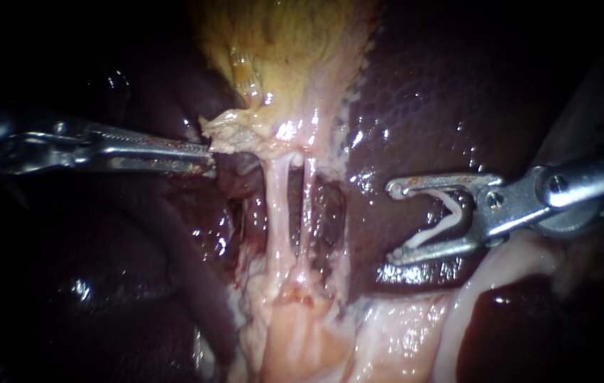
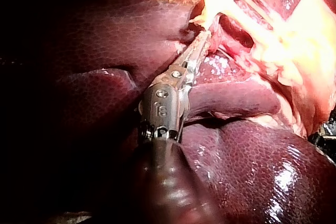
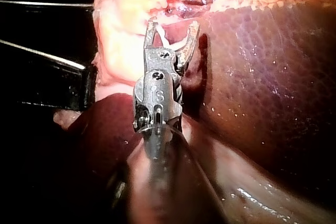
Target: Grabbing gallbladder
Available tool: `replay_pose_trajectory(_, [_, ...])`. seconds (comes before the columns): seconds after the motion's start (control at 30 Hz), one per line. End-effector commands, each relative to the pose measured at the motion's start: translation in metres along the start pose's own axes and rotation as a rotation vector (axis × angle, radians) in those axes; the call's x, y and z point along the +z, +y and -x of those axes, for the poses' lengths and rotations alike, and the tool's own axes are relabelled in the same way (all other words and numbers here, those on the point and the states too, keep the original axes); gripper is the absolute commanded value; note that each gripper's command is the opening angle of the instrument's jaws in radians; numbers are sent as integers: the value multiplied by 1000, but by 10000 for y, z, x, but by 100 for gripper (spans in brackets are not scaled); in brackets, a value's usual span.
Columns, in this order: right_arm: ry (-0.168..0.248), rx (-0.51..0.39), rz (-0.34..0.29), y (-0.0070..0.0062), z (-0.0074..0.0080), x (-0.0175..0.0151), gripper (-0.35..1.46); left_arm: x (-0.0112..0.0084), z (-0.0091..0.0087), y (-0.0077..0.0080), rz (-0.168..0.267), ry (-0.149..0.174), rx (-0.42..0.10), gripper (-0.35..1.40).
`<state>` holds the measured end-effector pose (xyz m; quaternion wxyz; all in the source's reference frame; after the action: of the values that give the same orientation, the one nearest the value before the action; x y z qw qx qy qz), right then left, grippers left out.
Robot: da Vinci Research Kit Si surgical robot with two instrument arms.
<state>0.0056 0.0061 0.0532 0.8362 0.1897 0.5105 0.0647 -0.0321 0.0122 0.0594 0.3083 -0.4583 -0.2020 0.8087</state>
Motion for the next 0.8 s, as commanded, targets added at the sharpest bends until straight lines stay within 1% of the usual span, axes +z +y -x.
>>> replay_pose_trajectory(0.03, [0,-1,-1,1,0,0,50,-1,0,1,0,-1,16,-35])
replay_pose_trajectory(0.13, [0,-1,-1,1,0,0,50,-3,1,4,9,-2,28,-35])
replay_pose_trajectory(0.2, [0,-1,-1,1,0,0,50,-7,1,6,13,-3,51,-35])
replay_pose_trajectory(0.3, [0,-1,-1,1,0,0,50,-13,1,11,17,-4,68,-35])
replay_pose_trajectory(0.33, [0,-1,-1,1,0,0,50,-14,1,12,20,-4,80,-10])
replay_pose_trajectory(0.43, [0,-1,-1,1,0,0,50,-16,1,14,20,4,121,42])
replay_pose_trajectory(0.53, [0,-1,-1,1,0,0,50,-19,1,16,17,24,119,74])
replay_pose_trajectory(0.6, [0,-1,-1,1,0,0,50,-22,1,17,2,45,123,83])
replay_pose_trajectory(0.63, [0,-1,-1,1,0,0,50,-23,0,17,-10,62,127,88])
replay_pose_trajectory(0.73, [0,-1,-1,1,0,0,50,-26,-4,16,-43,98,140,94])
replay_pose_trajectory(0.77, [0,-1,-1,1,0,0,50,-27,-6,16,-57,111,151,94])
replay_pose_trajectory(0.8, [0,-1,-1,1,0,0,50,-28,-9,15,-64,122,152,94])
